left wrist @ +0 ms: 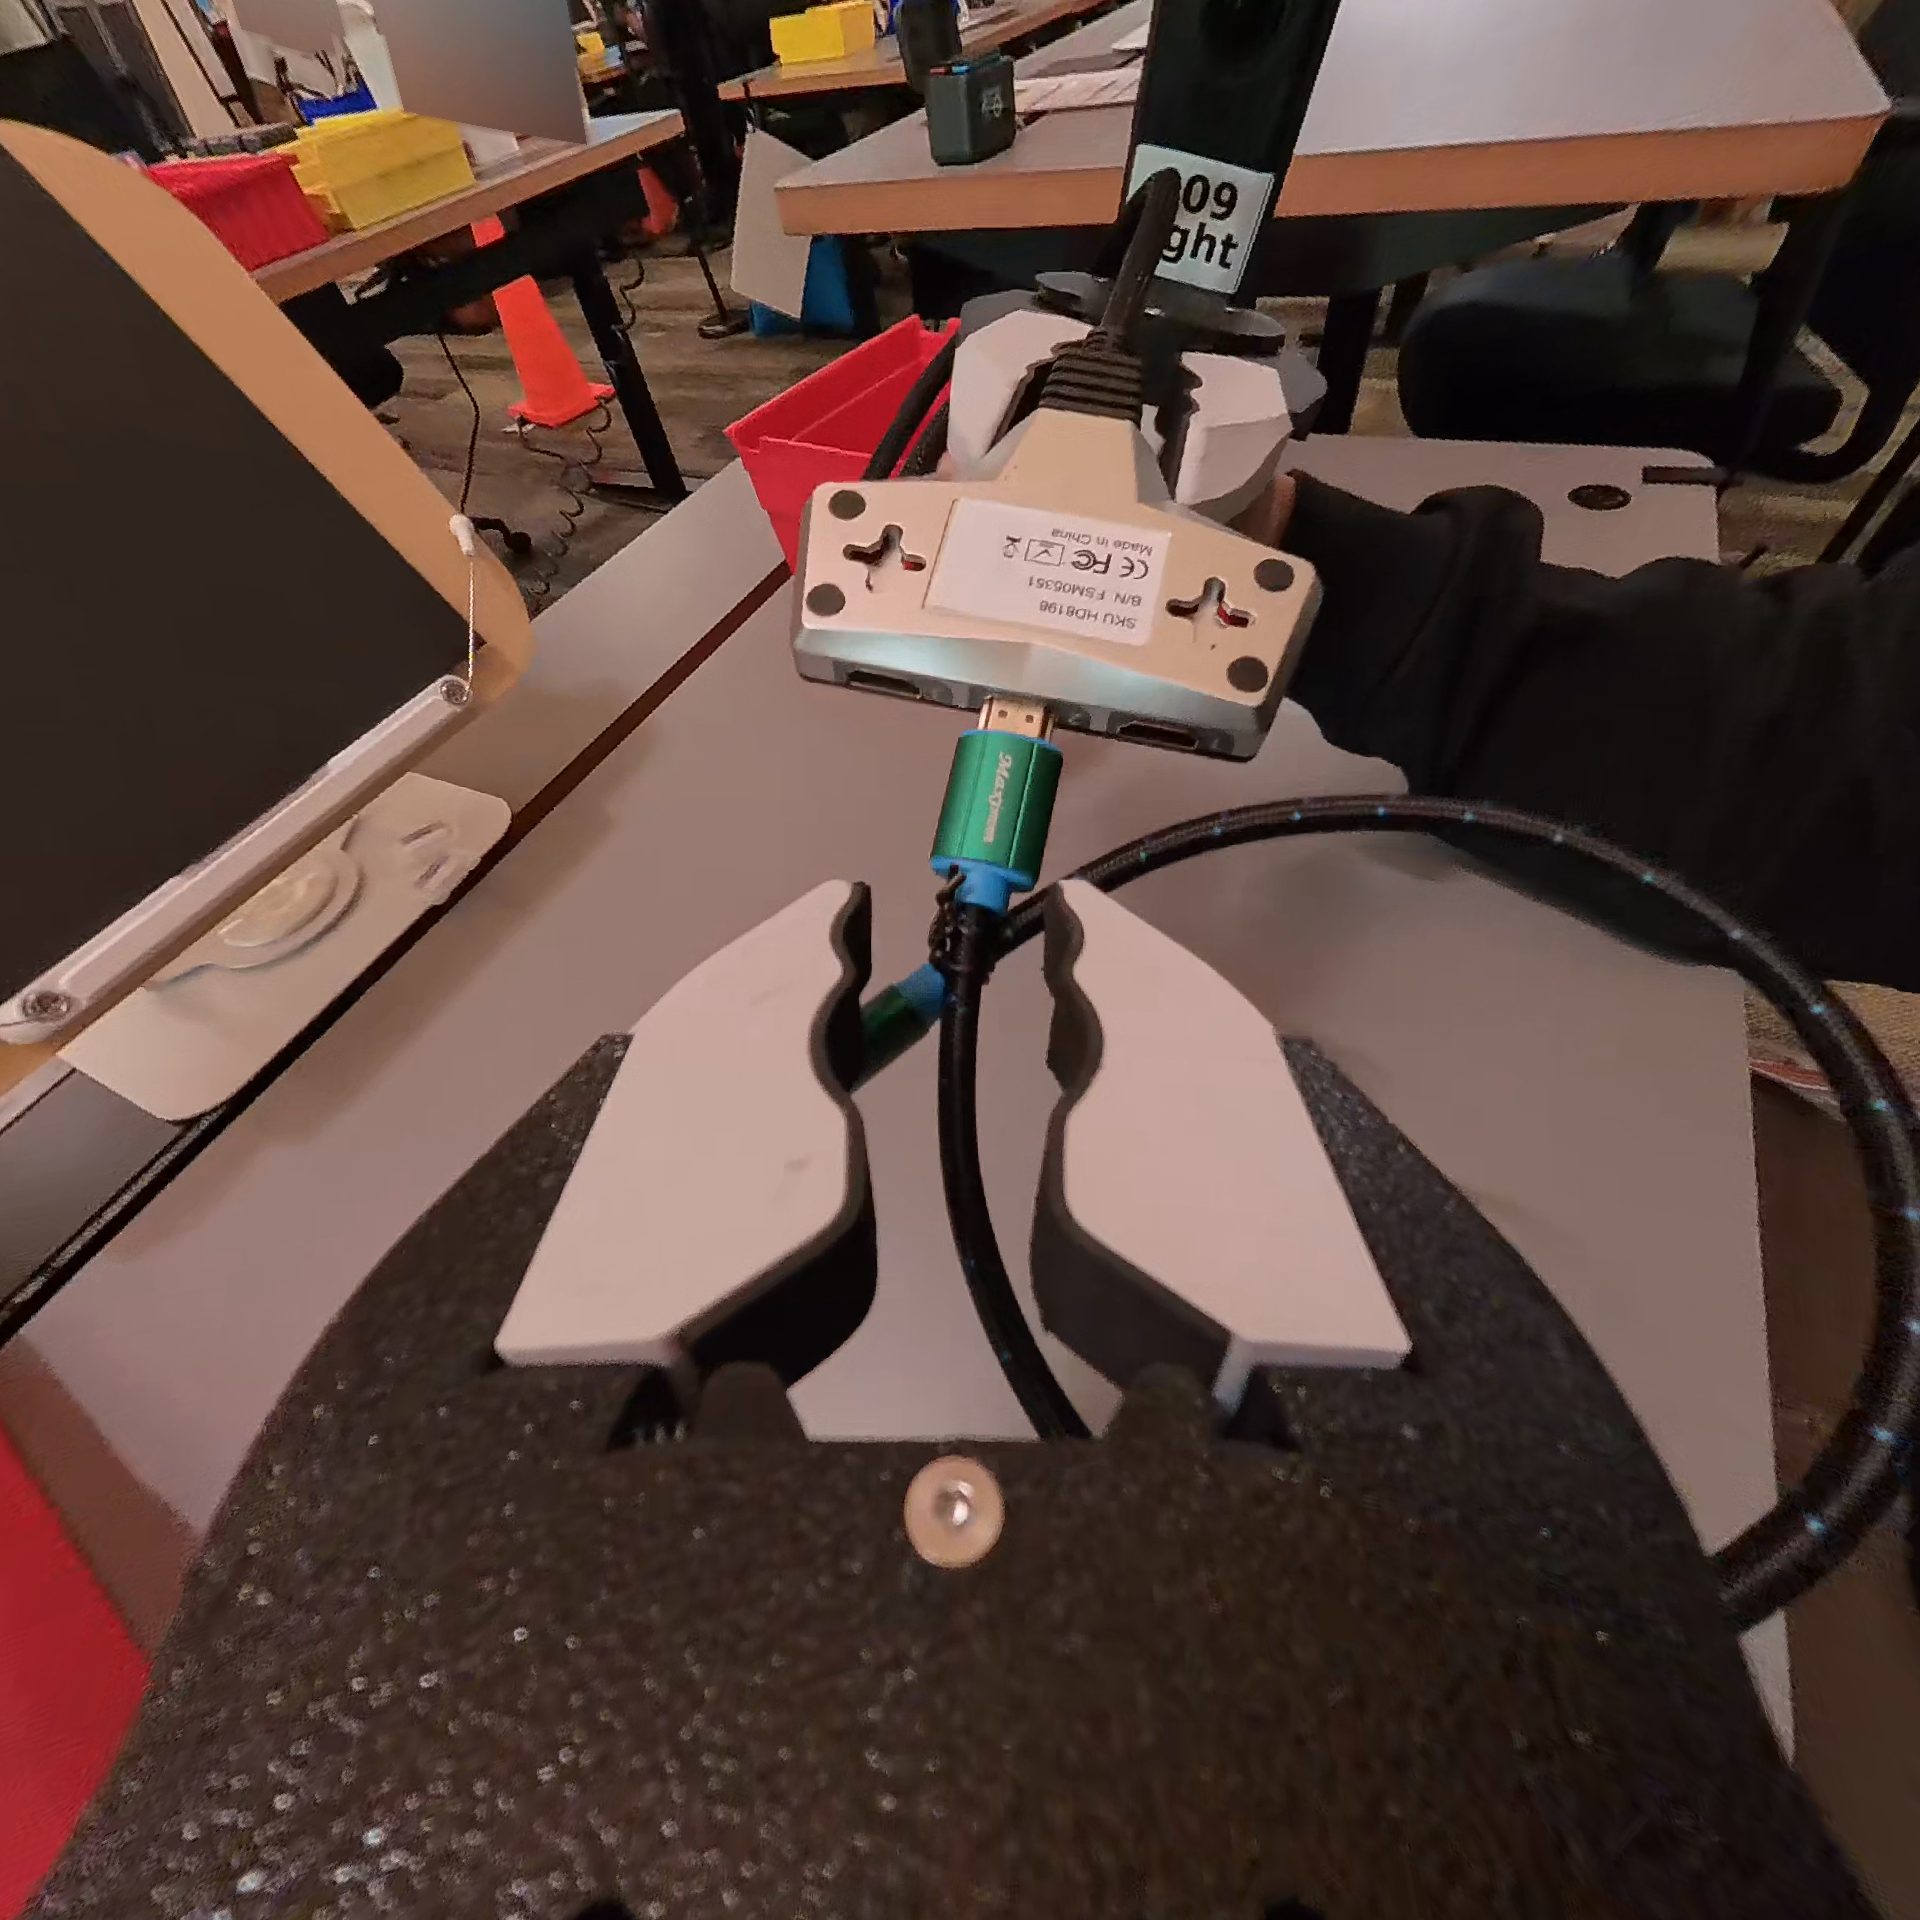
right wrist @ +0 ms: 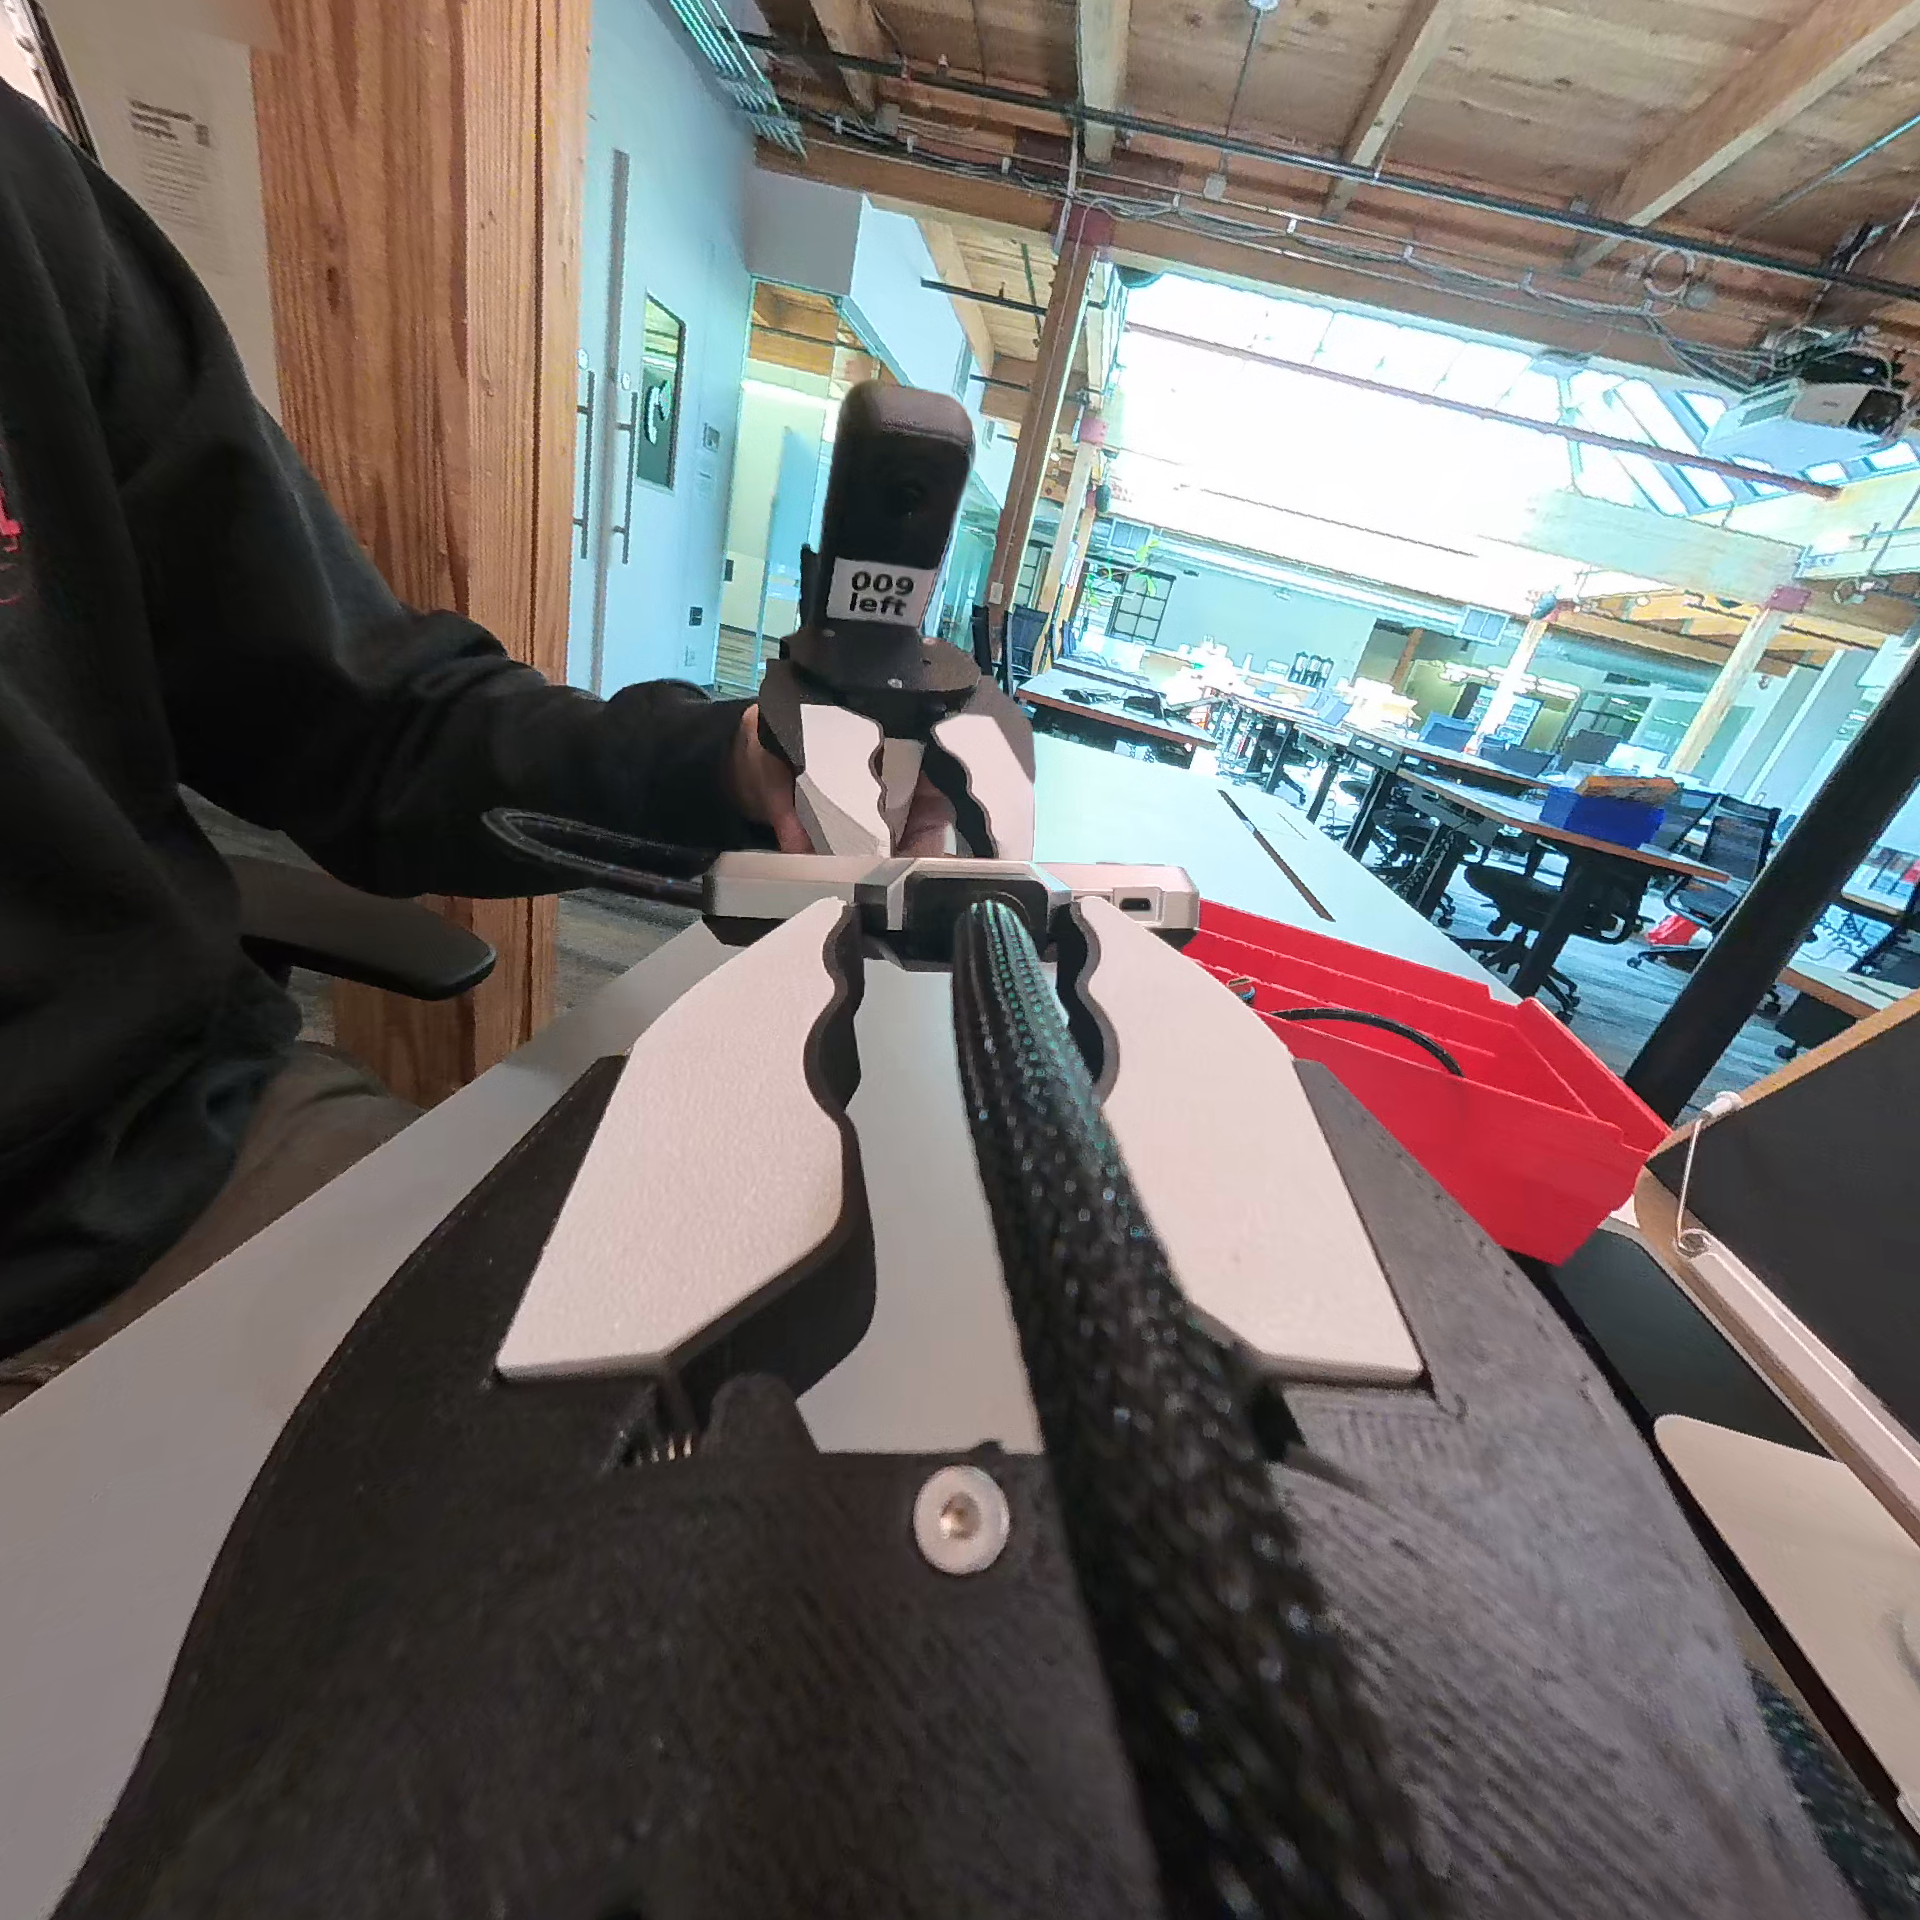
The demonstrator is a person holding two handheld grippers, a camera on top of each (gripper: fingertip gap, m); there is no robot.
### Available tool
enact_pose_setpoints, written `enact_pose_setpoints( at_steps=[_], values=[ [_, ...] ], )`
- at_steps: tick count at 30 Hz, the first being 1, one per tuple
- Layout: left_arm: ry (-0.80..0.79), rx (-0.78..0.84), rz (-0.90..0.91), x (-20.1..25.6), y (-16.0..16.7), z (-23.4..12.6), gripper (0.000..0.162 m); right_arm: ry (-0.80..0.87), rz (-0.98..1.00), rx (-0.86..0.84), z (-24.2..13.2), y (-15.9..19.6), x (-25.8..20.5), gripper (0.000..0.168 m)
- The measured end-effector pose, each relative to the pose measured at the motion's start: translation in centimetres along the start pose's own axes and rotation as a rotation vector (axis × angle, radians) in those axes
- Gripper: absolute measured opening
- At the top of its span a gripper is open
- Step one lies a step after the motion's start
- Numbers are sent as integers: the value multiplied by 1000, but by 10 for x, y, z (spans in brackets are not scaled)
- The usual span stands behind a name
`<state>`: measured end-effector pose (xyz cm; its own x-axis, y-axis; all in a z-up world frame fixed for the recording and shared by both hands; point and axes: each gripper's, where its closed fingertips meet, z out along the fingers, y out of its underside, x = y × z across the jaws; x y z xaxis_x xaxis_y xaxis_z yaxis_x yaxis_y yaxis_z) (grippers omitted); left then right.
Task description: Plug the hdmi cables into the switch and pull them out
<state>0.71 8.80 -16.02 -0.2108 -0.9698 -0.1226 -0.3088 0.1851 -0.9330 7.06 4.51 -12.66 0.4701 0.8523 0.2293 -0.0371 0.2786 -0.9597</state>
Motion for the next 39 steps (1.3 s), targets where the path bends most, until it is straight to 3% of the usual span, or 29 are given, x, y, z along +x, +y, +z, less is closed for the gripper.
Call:
enact_pose_setpoints(
  at_steps=[14, 39],
  values=[
    [34, 23, 27, 5, -5, 6, 20, -2, 6, 11, 1, -4, 1, 37],
    [17, 82, 40, -3, -14, -2, 19, 5, 125, 72, 5, 1, 6, 38]
  ],
)
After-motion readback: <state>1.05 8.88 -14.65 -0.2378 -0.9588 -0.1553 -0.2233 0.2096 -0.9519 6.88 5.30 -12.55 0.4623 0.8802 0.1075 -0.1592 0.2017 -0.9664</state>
